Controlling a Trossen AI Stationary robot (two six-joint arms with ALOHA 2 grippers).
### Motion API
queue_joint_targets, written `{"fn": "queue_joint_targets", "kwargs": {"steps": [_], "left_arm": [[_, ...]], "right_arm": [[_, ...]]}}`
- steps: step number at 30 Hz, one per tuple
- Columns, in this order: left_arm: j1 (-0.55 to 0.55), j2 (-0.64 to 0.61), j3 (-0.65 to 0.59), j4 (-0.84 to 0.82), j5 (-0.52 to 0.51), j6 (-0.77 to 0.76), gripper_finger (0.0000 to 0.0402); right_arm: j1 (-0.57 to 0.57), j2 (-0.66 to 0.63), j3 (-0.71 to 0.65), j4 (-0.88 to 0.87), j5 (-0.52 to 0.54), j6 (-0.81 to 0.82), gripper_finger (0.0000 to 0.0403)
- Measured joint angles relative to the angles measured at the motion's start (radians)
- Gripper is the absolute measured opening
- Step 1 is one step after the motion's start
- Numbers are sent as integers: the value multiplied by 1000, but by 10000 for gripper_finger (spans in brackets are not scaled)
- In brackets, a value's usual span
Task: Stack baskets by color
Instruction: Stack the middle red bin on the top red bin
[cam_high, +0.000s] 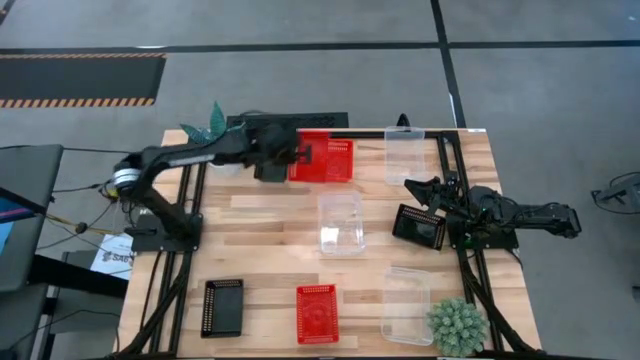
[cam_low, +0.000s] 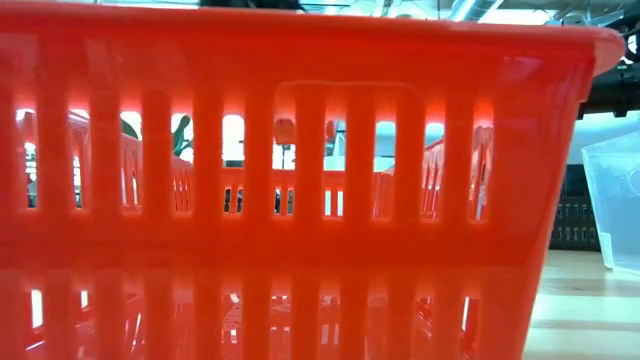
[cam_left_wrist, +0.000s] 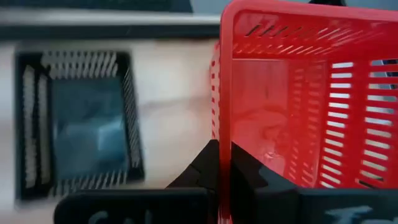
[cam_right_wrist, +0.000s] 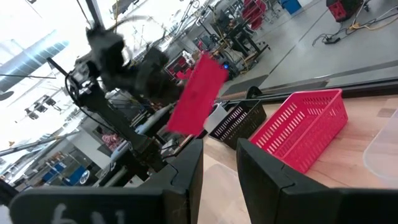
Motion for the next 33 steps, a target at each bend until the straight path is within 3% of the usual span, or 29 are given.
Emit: {"fn": "queue_joint_targets", "kwargs": {"steps": [5, 12, 33], "left_arm": [[41, 154, 163, 1, 2, 156, 0], [74, 280, 283, -6, 43, 220, 0], [93, 320, 292, 27, 20, 165, 0]], "right_arm": [[0, 0, 0, 0, 0, 0, 119], [2, 0, 0, 0, -1, 33, 119], [2, 0, 1, -18, -5, 52, 119]]}}
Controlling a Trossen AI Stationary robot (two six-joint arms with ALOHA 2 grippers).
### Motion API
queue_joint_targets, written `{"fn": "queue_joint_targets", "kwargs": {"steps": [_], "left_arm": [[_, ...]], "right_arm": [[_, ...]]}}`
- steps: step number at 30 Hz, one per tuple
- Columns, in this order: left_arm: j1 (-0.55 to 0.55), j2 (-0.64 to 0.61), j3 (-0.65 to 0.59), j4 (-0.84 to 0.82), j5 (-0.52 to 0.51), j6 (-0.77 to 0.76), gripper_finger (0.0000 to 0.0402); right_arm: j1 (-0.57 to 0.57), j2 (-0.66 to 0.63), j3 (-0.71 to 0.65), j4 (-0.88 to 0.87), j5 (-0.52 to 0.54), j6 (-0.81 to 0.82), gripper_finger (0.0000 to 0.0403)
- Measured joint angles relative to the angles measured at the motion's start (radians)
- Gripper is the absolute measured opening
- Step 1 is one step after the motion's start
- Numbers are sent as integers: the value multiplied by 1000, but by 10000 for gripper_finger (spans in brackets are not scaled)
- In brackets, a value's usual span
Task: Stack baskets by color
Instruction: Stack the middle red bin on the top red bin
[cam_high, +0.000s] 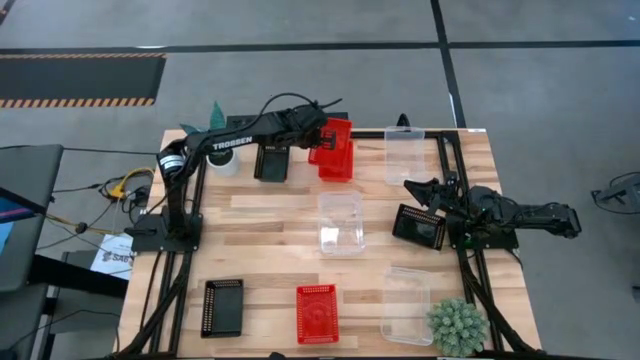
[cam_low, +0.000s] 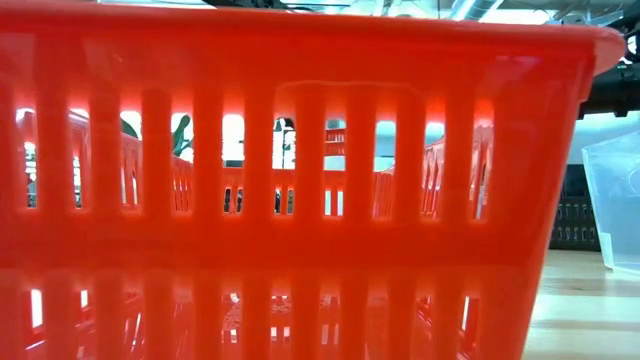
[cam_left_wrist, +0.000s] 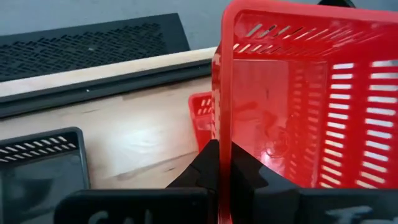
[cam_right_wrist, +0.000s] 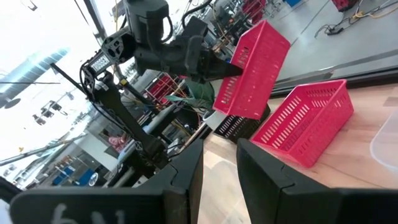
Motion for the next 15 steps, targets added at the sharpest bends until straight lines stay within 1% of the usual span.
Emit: {"fn": "queue_joint_targets", "kwargs": {"steps": [8, 11, 13, 15], "left_arm": [[-9, 11, 0, 32, -1, -54, 0], [-16, 25, 0, 60, -20, -73, 0], [-17, 32, -1, 46, -19, -75, 0], [-22, 44, 0, 77, -34, -86, 0]], "right_arm": [[0, 0, 0, 0, 0, 0, 119], [0, 0, 0, 0, 0, 0, 119], [0, 0, 0, 0, 0, 0, 119], [0, 0, 0, 0, 0, 0, 119]]}}
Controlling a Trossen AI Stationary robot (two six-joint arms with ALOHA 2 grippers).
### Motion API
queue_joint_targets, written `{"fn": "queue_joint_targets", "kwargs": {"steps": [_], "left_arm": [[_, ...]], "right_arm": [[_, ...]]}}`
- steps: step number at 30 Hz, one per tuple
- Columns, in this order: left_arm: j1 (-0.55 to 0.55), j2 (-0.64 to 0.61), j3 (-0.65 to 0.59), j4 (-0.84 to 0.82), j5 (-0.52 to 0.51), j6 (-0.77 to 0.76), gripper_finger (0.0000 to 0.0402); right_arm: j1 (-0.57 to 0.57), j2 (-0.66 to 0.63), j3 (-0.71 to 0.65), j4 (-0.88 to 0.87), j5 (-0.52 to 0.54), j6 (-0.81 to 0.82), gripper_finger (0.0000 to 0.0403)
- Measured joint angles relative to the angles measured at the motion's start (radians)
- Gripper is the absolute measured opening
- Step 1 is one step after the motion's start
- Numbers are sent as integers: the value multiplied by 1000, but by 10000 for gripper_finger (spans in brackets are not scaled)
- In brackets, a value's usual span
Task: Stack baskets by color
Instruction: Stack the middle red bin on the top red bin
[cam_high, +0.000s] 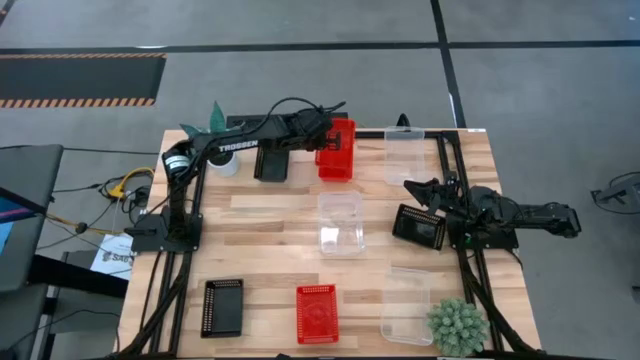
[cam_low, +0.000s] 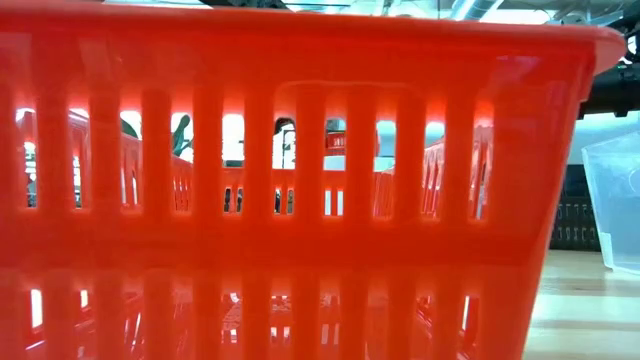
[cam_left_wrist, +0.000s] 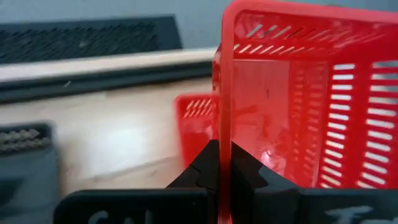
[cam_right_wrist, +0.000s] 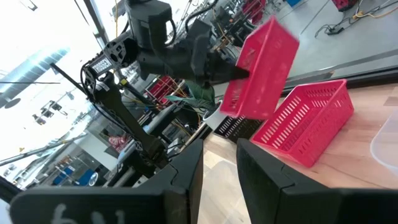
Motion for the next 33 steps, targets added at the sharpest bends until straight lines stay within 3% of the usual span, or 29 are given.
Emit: {"fn": "queue_joint_targets", "kwargs": {"steps": [10, 25, 29, 33], "left_arm": [[-2, 94, -1, -4, 26, -26, 0], [1, 97, -1, 19, 30, -69, 1], [9, 97, -1, 8, 50, -69, 20], [9, 97, -1, 14, 45, -69, 66]], "right_arm": [[0, 1, 0, 0, -1, 2, 119], [0, 1, 0, 0, -8, 26, 119], [0, 1, 0, 0, -7, 22, 119], [0, 1, 0, 0, -7, 22, 119]]}}
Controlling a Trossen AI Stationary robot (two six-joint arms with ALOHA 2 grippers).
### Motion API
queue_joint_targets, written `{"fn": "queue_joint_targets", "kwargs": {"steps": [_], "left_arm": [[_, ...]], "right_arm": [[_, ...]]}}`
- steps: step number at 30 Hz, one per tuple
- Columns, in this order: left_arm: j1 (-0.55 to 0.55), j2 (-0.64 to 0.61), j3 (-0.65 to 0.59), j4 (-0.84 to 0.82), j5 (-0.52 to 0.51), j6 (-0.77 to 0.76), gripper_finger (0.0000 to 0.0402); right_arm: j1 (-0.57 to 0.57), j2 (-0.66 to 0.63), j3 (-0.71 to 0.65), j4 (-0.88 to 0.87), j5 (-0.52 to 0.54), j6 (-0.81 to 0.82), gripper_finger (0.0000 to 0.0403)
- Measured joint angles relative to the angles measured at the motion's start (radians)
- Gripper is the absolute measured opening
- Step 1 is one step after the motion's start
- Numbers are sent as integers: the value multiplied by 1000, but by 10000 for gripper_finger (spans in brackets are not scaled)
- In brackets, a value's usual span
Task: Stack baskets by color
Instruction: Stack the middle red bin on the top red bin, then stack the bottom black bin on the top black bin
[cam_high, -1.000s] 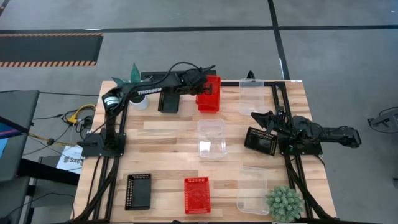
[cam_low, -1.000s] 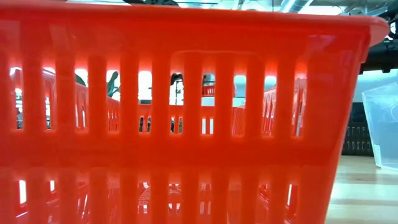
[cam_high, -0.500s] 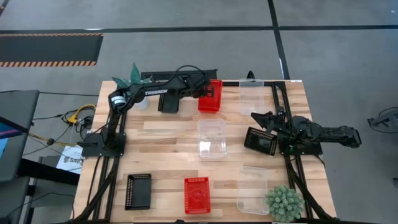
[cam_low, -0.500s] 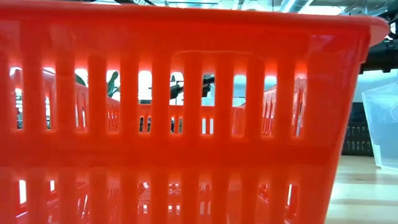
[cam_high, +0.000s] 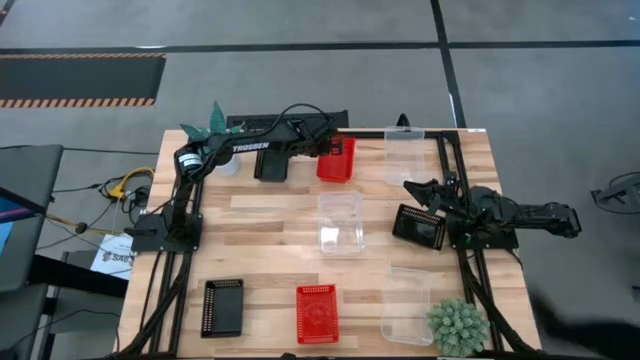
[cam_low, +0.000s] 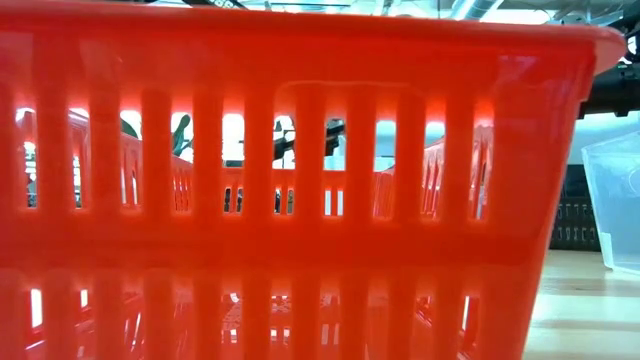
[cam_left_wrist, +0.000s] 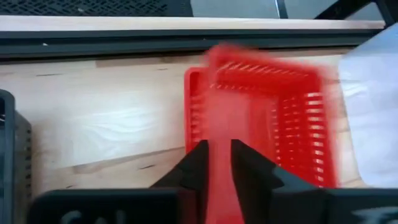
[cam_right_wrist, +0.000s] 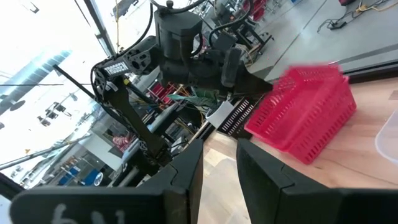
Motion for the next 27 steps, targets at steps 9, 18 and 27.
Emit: {"fn": "queue_joint_targets", "kwargs": {"steps": [9, 18, 27], "left_arm": [[9, -23, -1, 20, 93, 15, 152], [-66, -329, -1, 24, 119, 134, 152], [-250, -603, 1, -179, -112, 209, 133]], "right_arm": [[0, 0, 0, 0, 0, -3, 119], [0, 0, 0, 0, 0, -4, 119], [-2, 0, 0, 0, 0, -27, 119]]}}
